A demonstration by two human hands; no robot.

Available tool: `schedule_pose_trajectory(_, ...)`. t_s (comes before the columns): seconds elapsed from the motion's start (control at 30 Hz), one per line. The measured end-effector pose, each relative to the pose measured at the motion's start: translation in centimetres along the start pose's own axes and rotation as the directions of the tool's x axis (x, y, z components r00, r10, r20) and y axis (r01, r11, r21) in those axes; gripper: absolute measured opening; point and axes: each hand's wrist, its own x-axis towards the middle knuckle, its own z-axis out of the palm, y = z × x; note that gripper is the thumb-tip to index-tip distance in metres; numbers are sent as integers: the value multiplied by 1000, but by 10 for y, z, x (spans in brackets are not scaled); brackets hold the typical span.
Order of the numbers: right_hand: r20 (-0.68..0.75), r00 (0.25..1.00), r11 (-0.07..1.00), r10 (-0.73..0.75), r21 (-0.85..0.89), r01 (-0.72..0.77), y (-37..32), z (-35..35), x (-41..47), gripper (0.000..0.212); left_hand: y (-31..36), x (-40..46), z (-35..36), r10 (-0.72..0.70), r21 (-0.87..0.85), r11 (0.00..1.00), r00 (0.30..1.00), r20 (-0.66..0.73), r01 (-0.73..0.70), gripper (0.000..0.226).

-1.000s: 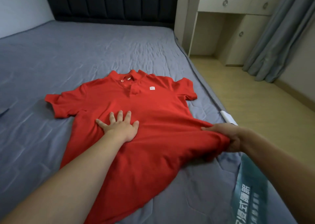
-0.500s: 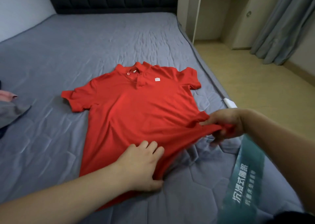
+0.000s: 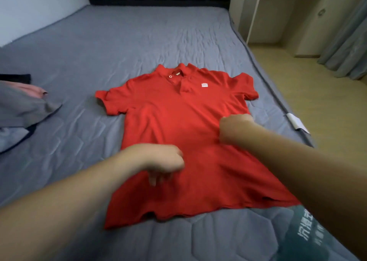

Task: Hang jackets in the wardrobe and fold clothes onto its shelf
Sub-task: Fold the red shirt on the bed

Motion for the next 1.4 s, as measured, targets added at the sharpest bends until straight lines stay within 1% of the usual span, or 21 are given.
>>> schedule_pose_trajectory(0.03, -105, 994, 993, -39, 111, 51, -22, 1, 8, 44, -21, 7, -13, -18, 20, 999, 959, -282, 25, 21)
schedule_pose_trajectory(0.07, -159, 983, 975, -91, 187, 121, -44, 3, 13, 50, -46, 15, -22, -59, 43, 994, 838, -542, 98, 28)
schedule_pose_trajectory(0.1, -178, 970, 950, -165, 236, 205, -66, 8, 18, 55, -72, 24, -30, -139, -7, 982, 706, -694, 186, 39)
schedule_pose_trajectory(0.13, -188, 954, 921, -235, 270, 280, -86, 14, 22, 59, -97, 32, -36, -256, -124, 961, 624, -738, 246, 50)
schedule_pose_trajectory(0.17, -193, 941, 895, -276, 305, 325, -104, 19, 25, 62, -118, 40, -41, -376, -268, 926, 599, -707, 264, 58)
schedule_pose_trajectory(0.23, -252, 923, 870, -290, 333, 364, -128, 31, 32, 64, -144, 60, -53, -506, -520, 835, 629, -590, 183, 66)
schedule_pose_trajectory(0.3, -322, 900, 866, -294, 308, 393, -141, 43, 40, 65, -147, 78, -62, -468, -604, 797, 648, -601, 16, 65)
schedule_pose_trajectory(0.33, -347, 890, 867, -297, 293, 404, -144, 47, 42, 66, -146, 86, -64, -434, -589, 807, 639, -635, -38, 61)
schedule_pose_trajectory(0.4, -370, 880, 866, -298, 284, 412, -143, 53, 47, 69, -143, 97, -64, -420, -533, 846, 610, -671, -3, 50)
schedule_pose_trajectory(0.47, -364, 892, 877, -269, 291, 383, -136, 54, 53, 73, -149, 97, -61, -466, -472, 869, 570, -677, 150, 42)
schedule_pose_trajectory(0.53, -328, 927, 900, -179, 326, 290, -124, 53, 63, 75, -156, 90, -57, -468, -358, 883, 518, -716, 304, 36)
schedule_pose_trajectory(0.6, -278, 958, 902, -78, 390, 186, -111, 51, 76, 75, -144, 90, -54, -329, -193, 917, 388, -861, 349, 32)
schedule_pose_trajectory(0.63, -264, 963, 903, -49, 401, 156, -105, 51, 84, 75, -130, 93, -53, -192, -84, 945, 330, -924, 315, 33)
schedule_pose_trajectory(0.67, -261, 965, 905, -26, 404, 134, -100, 51, 92, 75, -113, 97, -52, -49, 34, 965, 307, -950, 259, 36)
schedule_pose_trajectory(0.7, -261, 965, 907, -4, 406, 114, -94, 51, 100, 75, -98, 103, -50, 80, 151, 971, 339, -938, 188, 43)
schedule_pose_trajectory(0.73, -259, 966, 907, 18, 410, 93, -90, 52, 107, 75, -86, 110, -46, 148, 214, 971, 434, -889, 107, 52)
schedule_pose_trajectory(0.8, -244, 968, 901, 60, 430, 53, -82, 53, 121, 75, -74, 125, -38, 120, 183, 983, 645, -754, 31, 66)
schedule_pose_trajectory(0.83, -237, 969, 898, 71, 439, 41, -78, 54, 128, 76, -75, 134, -34, 77, 147, 988, 705, -705, 39, 69)
schedule_pose_trajectory(0.87, -235, 969, 896, 77, 443, 36, -74, 55, 136, 76, -78, 142, -32, 42, 119, 991, 723, -690, 57, 71)
schedule_pose_trajectory(1.2, -278, 958, 909, 69, 412, 54, -41, 42, 238, 89, -82, 217, -105, -58, 80, 981, 654, -754, 179, 83)
schedule_pose_trajectory(1.4, -350, 935, 911, 50, 400, 101, -23, 37, 308, 86, -75, 282, -167, -99, 56, 972, 612, -785, 228, 90)
